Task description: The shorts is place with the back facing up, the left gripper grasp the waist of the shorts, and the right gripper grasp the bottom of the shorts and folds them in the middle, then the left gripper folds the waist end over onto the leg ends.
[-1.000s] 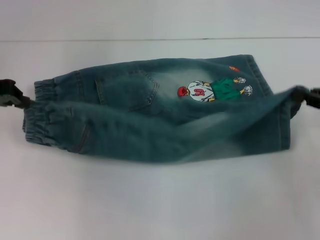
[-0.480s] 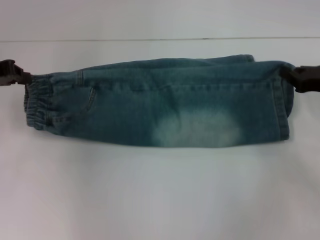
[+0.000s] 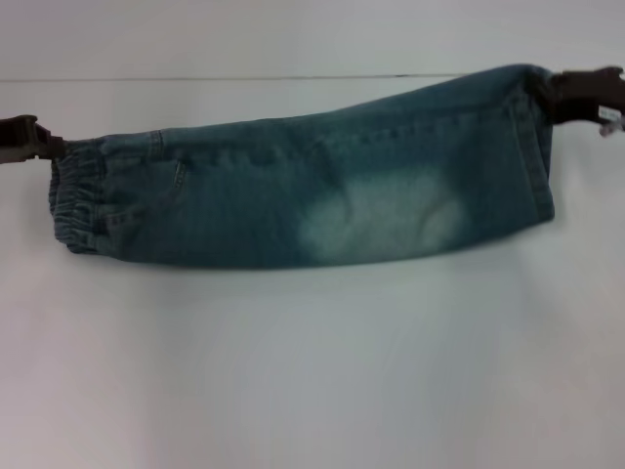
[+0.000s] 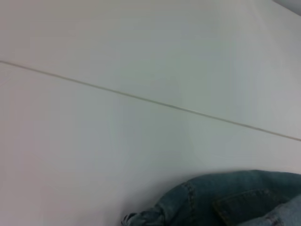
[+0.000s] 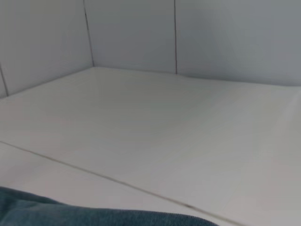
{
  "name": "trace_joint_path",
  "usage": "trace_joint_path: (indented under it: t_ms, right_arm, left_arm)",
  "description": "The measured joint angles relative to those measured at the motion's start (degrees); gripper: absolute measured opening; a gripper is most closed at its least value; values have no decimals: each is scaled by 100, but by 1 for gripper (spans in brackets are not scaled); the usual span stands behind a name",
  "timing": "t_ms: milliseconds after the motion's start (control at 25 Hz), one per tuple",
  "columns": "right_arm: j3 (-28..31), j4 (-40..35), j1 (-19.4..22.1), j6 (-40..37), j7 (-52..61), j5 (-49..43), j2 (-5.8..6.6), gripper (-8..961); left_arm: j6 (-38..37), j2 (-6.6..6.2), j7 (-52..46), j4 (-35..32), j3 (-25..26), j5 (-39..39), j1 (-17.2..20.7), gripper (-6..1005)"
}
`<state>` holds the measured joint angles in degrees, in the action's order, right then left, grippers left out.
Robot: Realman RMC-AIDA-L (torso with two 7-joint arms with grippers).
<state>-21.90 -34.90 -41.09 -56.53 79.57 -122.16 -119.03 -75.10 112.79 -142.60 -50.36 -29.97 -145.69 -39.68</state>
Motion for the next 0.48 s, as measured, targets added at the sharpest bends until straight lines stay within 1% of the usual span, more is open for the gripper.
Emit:
trace_joint_path:
  t_ms: [120,200,320,480]
  right_arm:
    - [-266,3,-164,429,-1,5,-21,9]
    - [-462,37,-251,706,-3,6,-39,9]
    - [-574,122,-370,923,-33,34,-44,9]
    - [-737,188,-437,1116,-55,143,-31,10]
  left_arm:
    - [42,6,1,-6,0,8,15,37]
    - [91,34,3,-8,1,8,19,37]
    - [161,81,9,-28,1,6,41,37]
    - [255,114,30,-20,1,8,53,38]
